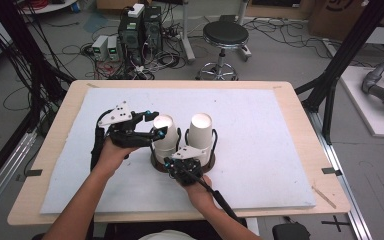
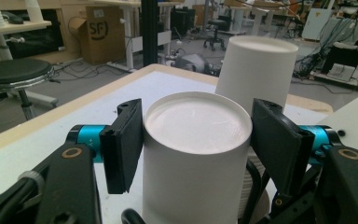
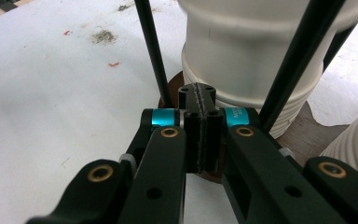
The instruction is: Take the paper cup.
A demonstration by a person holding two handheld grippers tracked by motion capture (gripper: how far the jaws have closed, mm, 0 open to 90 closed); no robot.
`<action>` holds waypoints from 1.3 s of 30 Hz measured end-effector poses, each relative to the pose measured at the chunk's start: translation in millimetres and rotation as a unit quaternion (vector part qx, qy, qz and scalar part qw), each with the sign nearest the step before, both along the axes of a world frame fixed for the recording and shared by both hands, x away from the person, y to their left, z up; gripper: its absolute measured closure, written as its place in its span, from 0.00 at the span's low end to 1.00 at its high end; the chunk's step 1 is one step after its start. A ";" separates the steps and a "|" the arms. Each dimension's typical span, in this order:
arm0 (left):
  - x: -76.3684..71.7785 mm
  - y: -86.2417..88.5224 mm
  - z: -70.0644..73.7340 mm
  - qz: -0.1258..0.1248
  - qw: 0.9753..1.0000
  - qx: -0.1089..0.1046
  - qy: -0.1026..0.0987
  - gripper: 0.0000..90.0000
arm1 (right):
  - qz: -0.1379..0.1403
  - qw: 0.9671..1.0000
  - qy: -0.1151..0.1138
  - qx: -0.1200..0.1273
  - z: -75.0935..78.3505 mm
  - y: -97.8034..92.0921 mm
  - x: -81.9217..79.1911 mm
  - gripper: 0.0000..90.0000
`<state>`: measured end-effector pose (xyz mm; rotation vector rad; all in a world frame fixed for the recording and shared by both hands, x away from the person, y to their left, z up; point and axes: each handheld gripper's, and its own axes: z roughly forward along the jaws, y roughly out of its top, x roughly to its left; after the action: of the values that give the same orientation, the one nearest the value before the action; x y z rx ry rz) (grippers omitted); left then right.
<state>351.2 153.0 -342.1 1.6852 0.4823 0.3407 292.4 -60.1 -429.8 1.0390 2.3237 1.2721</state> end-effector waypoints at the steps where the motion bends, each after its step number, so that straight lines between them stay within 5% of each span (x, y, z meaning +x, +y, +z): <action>1: -0.2 0.4 2.4 0.000 1.000 -0.001 -0.002 0.40 | 0.003 1.000 -0.001 0.001 -0.2 -0.5 0.5 1.00; 10: -2.9 6.0 25.3 0.006 1.000 -0.016 -0.001 0.40 | 0.026 1.000 0.009 0.011 1.3 -7.0 0.1 1.00; 31: -20.4 18.4 78.6 0.002 0.999 -0.035 -0.020 0.40 | 0.092 0.994 -0.012 0.049 21.6 -34.8 -2.8 0.86; 39: -33.1 23.1 87.1 -0.009 0.999 -0.031 -0.016 0.40 | 0.124 0.990 -0.005 0.064 28.9 -46.3 -3.1 0.64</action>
<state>318.0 176.1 -254.9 1.6209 0.4502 0.3357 289.2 -106.4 -400.9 0.7941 2.4502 1.5330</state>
